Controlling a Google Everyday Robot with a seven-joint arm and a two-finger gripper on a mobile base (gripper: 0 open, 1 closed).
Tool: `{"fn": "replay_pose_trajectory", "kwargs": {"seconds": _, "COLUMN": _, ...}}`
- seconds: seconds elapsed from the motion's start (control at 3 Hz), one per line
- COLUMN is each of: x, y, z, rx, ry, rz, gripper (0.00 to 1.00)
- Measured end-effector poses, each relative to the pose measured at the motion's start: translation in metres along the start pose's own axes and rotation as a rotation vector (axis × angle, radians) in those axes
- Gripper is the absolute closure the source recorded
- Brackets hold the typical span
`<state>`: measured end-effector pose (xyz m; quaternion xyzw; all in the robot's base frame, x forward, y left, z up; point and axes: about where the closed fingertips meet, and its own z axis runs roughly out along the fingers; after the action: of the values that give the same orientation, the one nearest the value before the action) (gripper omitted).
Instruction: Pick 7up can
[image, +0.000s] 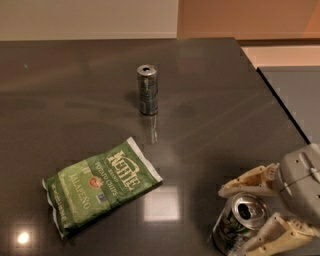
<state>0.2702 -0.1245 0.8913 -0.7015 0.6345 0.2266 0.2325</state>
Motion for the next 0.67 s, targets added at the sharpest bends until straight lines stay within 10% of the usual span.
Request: {"fn": "replay_pose_trajectory", "kwargs": {"seconds": 0.67, "x": -0.0093, "y": -0.0151, "z": -0.0104, "rx": 0.042, "ry": -0.003, "rz": 0.017, "gripper": 0.85}}
